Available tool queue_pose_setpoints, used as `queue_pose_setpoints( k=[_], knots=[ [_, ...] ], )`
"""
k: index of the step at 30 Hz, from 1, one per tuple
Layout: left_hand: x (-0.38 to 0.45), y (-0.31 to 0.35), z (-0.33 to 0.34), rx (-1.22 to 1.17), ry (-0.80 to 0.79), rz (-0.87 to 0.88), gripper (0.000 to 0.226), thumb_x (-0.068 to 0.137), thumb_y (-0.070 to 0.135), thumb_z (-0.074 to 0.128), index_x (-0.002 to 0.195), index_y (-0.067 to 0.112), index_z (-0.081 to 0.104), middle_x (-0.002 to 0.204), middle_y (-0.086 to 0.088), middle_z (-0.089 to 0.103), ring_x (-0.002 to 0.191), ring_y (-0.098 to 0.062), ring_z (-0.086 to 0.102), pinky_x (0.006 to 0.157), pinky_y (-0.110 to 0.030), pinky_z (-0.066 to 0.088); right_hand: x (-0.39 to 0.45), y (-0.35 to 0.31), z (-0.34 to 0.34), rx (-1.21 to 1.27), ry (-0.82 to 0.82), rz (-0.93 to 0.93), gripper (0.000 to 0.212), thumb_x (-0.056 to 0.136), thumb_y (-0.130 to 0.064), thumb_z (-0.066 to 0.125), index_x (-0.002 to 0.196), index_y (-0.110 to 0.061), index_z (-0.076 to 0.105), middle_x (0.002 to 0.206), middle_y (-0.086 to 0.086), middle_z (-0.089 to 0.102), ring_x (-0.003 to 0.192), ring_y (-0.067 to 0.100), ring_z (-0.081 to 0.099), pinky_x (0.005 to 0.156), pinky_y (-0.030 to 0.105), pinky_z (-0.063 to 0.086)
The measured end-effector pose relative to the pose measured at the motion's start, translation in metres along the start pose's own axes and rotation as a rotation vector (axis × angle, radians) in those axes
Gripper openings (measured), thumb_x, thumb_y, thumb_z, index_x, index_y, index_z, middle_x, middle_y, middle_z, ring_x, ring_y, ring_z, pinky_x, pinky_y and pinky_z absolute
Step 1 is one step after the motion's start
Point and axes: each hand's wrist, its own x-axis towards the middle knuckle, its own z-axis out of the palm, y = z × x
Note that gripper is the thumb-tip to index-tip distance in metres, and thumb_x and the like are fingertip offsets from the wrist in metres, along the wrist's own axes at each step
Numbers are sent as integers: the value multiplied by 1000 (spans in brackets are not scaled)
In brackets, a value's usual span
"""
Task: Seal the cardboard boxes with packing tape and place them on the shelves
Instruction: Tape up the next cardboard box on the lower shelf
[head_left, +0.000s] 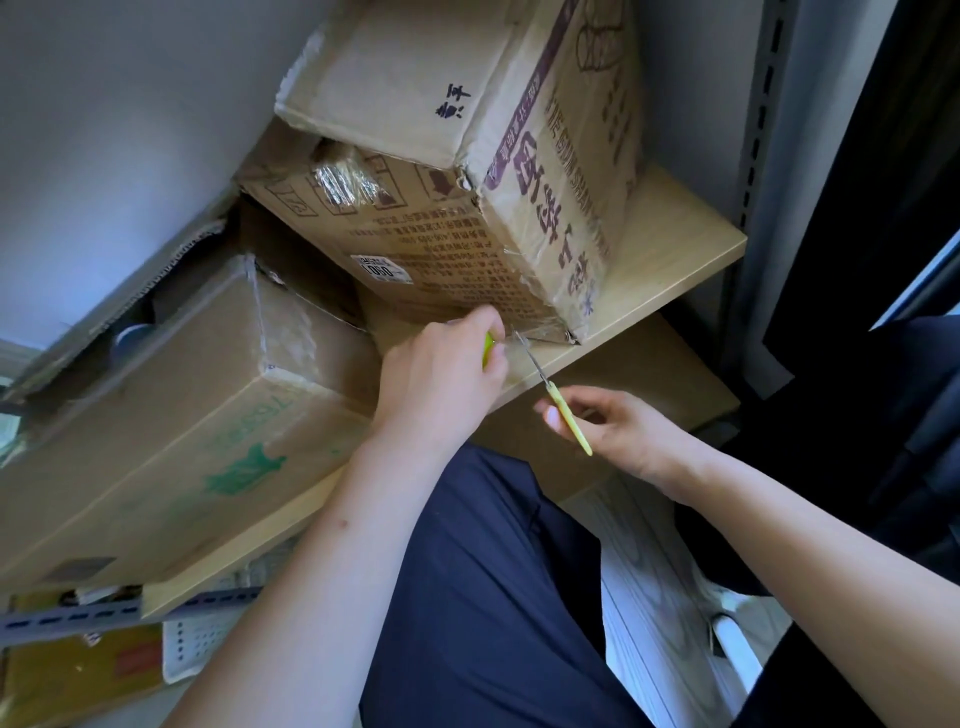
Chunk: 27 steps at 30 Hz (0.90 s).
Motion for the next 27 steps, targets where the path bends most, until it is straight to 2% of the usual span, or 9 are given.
queue_pose_setpoints(
  k=[4,6,8,12,14,17,22,25,27],
  knots=[
    [0,1,5,2,1,-39,14,99,36,47,110,31,54,74,8,41,78,-30,55,65,-32,38,2,-2,3,46,24,-38,37,70,-57,71,95,-31,76,104,9,70,87,12,58,81,25,44],
    [0,0,8,0,6,-62,16,99,36,46,112,30,53,73,7,41,73,-27,48,64,-32,38,4,-3,4,63,72,-47,32,69,-55,73,89,-31,77,90,12,68,79,13,53,75,28,40],
    [1,-1,9,-12,-2,-78,19,100,37,46,115,30,52,78,4,49,73,-28,50,63,-33,41,6,-1,3,67,112,-59,32,70,-53,75,85,-26,77,77,8,58,71,16,46,69,28,36],
    [0,-1,13,-34,-24,-118,21,100,38,47,119,30,52,81,1,51,72,-26,46,63,-33,39,5,2,6,28,152,-81,27,79,-40,77,74,-14,74,67,5,42,61,15,34,54,21,28],
    [0,-1,14,-37,-29,-133,22,99,38,47,119,31,52,82,1,51,72,-26,47,63,-33,40,5,3,9,1,154,-86,28,81,-37,78,68,-13,72,64,5,40,58,13,33,54,22,28],
    [1,-1,15,-54,-35,-169,24,99,38,48,121,31,53,85,-1,54,76,-27,49,66,-33,42,6,4,11,-43,161,-72,47,81,-41,77,72,3,63,54,-3,41,52,8,34,56,26,28],
    [2,-5,22,-65,-31,-251,18,98,36,49,111,28,57,82,3,56,76,-25,52,64,-32,43,8,1,12,-154,192,-90,63,73,-63,73,69,-1,61,55,-1,42,53,14,35,56,29,30],
    [-2,-20,28,-123,-26,-339,13,96,40,50,100,29,56,76,3,69,79,-25,65,67,-35,54,10,-1,11,-181,198,-82,62,76,-61,73,71,-1,60,52,-8,47,53,13,37,56,29,33],
    [-5,-23,30,-165,-11,-356,12,95,40,51,98,30,55,74,3,70,76,-23,67,67,-38,56,11,0,13,-283,183,-72,56,80,-59,71,75,-4,61,53,-9,49,53,11,37,55,31,34]
  ],
)
